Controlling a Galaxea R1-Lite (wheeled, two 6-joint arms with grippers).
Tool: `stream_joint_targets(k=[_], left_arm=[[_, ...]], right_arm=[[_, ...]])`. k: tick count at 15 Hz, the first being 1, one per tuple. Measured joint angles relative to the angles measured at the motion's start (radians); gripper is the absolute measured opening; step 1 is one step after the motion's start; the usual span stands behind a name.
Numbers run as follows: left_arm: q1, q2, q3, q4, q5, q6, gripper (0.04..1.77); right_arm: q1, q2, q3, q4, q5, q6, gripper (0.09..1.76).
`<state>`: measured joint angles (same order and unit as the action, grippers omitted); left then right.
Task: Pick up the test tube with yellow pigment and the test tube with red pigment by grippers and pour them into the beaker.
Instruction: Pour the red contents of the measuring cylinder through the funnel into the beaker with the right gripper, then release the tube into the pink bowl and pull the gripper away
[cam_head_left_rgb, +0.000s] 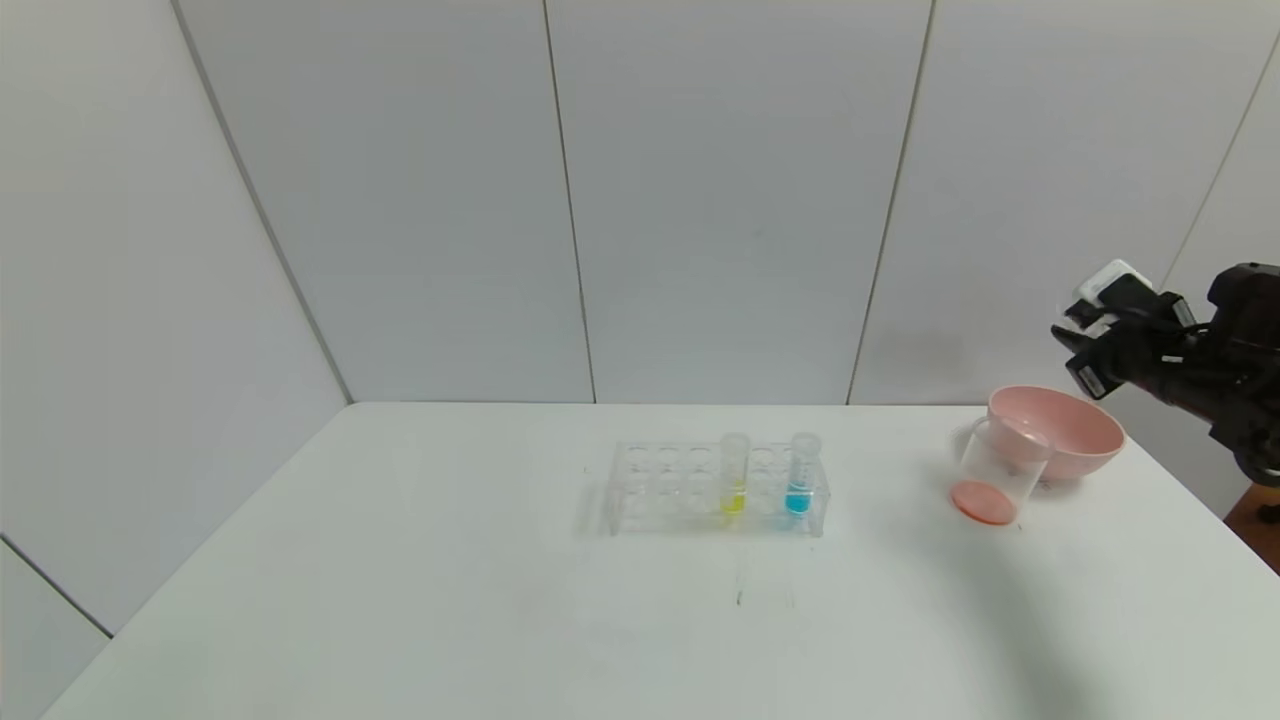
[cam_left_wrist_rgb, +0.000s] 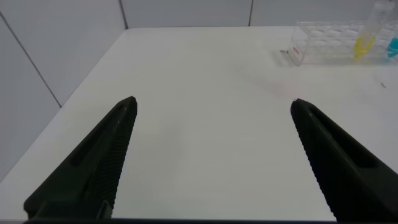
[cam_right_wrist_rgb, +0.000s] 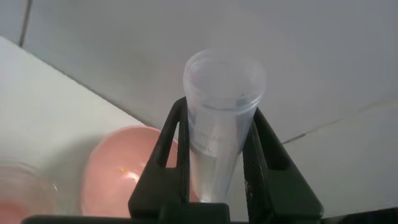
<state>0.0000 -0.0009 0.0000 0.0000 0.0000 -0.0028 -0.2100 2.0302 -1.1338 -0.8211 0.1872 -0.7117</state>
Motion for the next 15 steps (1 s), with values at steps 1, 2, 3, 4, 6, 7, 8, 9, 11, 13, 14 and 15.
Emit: stream_joint_targets(k=[1,2,3,4,6,7,8,9,11,13,14,15], left_arm=[[0.0,0.0,0.0,0.0,0.0,0.0,1.76],[0.0,0.0,0.0,0.0,0.0,0.0,1.76],[0.0,0.0,0.0,0.0,0.0,0.0,1.76],[0.0,0.0,0.0,0.0,0.0,0.0,1.76],[0.0,0.0,0.0,0.0,0.0,0.0,1.76],[0.0,0.0,0.0,0.0,0.0,0.0,1.76],[0.0,0.0,0.0,0.0,0.0,0.0,1.76],[0.0,0.0,0.0,0.0,0.0,0.0,1.76],[0.0,0.0,0.0,0.0,0.0,0.0,1.76],[0.0,0.0,0.0,0.0,0.0,0.0,1.76],[0.0,0.0,0.0,0.0,0.0,0.0,1.76],[0.0,0.0,0.0,0.0,0.0,0.0,1.76]], right_arm=[[-0.004,0.001,-0.01,0.004,-0.005,0.128,0.55],[-0.011,0.003,-0.021,0.006,-0.007,0.257,0.55],[-0.018,0.004,-0.025,0.008,-0.01,0.368,0.55],[-0.028,0.006,-0.026,0.009,-0.011,0.474,0.55],[-0.048,0.009,-0.017,0.021,-0.011,0.621,0.55],[-0.059,0.011,0.0,0.025,-0.011,0.673,0.55],[-0.067,0.015,0.019,0.025,-0.011,0.702,0.55],[-0.073,0.023,0.033,0.027,-0.011,0.716,0.55],[-0.076,0.041,0.047,0.025,-0.011,0.736,0.55],[-0.072,0.059,0.05,0.019,-0.009,0.736,0.55],[-0.069,0.068,0.05,0.016,-0.009,0.736,0.55],[-0.066,0.077,0.047,0.014,-0.009,0.733,0.55]])
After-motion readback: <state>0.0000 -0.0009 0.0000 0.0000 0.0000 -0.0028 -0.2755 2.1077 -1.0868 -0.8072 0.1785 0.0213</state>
